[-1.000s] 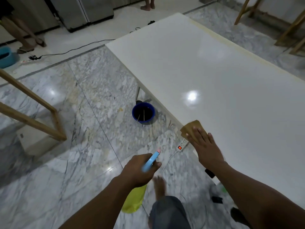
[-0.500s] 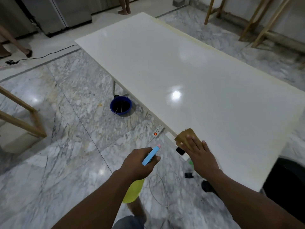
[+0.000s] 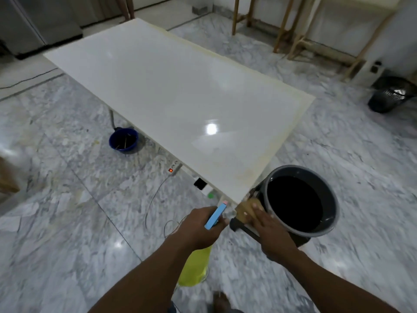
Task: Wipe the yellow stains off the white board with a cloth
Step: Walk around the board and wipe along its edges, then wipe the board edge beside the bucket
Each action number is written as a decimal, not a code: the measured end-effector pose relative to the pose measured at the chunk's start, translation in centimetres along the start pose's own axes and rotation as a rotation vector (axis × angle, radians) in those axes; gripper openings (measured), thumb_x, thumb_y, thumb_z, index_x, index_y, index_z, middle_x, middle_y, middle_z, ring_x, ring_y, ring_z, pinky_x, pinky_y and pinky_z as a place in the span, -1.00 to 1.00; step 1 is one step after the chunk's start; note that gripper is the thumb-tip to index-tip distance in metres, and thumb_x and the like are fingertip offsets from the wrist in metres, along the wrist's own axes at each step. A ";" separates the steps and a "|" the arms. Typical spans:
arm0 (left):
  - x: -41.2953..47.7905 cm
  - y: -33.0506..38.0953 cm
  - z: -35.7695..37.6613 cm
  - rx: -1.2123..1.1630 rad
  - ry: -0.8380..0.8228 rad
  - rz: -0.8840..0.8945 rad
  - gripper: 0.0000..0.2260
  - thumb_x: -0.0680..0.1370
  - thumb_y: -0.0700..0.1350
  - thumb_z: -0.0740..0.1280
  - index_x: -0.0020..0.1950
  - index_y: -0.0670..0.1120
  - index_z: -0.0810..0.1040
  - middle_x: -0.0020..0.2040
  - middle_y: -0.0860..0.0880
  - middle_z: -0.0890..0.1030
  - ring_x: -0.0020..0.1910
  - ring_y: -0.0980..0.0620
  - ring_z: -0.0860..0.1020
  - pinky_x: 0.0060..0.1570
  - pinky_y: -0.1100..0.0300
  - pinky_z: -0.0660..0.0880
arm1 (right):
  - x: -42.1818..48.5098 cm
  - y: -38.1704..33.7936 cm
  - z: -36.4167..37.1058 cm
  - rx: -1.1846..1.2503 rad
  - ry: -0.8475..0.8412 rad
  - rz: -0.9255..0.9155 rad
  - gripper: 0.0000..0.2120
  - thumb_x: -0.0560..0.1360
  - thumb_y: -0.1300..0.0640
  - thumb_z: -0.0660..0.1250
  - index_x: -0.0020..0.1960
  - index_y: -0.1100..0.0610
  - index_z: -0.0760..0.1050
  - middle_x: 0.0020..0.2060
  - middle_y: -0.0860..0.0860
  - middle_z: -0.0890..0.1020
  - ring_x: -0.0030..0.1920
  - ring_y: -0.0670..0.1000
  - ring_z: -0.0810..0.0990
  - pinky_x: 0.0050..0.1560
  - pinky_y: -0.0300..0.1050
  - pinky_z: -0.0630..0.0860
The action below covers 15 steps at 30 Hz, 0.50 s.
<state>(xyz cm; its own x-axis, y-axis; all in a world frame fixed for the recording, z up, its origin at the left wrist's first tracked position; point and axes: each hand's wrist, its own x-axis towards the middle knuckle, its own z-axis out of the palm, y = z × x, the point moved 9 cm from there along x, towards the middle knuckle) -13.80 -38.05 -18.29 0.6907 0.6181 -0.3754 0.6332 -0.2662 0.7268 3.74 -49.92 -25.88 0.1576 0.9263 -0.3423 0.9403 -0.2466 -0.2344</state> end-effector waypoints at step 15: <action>0.1 11.4 -2.8 0.289 -0.139 0.107 -0.63 0.64 0.18 0.39 -0.28 0.09 0.39 -0.38 0.08 0.51 -0.41 0.13 0.54 -0.26 0.11 0.49 | -5.7 -1.2 -11.2 2.536 0.190 0.518 -0.48 0.56 -0.12 0.23 0.27 0.27 0.58 0.17 0.26 0.66 0.14 0.30 0.65 0.25 0.25 0.52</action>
<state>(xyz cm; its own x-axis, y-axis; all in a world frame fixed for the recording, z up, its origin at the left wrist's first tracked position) -7.51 -38.95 -8.37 0.7871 0.4739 -0.3947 0.6135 -0.5350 0.5809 5.06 -51.65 -13.42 0.2690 0.6984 -0.6632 -0.9509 0.0830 -0.2983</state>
